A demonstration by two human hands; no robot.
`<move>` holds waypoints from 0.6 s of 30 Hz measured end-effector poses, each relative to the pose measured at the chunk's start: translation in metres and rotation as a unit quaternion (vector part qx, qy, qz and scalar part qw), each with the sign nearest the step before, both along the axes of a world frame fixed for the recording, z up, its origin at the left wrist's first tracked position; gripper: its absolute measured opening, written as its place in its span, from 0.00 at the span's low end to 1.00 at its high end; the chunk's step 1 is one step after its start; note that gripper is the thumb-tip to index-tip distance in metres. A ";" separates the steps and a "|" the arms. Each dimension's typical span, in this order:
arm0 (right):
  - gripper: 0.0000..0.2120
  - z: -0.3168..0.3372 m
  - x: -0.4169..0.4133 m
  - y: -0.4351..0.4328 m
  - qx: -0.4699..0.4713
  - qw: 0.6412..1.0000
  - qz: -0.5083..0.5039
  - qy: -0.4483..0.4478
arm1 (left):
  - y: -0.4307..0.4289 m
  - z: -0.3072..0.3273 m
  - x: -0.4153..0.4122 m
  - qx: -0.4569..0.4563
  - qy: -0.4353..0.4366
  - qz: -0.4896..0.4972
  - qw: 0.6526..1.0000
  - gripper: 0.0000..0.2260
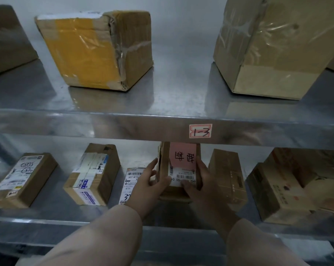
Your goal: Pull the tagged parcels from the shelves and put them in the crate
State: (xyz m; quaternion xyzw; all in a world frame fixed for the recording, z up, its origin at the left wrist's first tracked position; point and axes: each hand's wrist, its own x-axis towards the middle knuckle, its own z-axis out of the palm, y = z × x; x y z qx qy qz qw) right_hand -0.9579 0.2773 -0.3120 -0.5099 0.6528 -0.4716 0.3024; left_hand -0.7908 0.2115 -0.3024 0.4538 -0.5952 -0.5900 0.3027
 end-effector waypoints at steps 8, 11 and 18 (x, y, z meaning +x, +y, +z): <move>0.19 0.023 0.056 -0.011 -0.069 0.995 0.078 0.003 | 0.014 0.025 0.045 -0.212 -0.034 0.080 0.973 0.23; 0.21 0.034 0.086 -0.014 -0.086 0.993 0.078 0.005 | 0.015 0.033 0.075 -0.288 -0.101 0.110 0.946 0.24; 0.30 0.043 0.191 -0.001 -0.094 0.990 0.084 0.063 | 0.038 0.043 0.191 -0.342 -0.123 0.127 0.923 0.19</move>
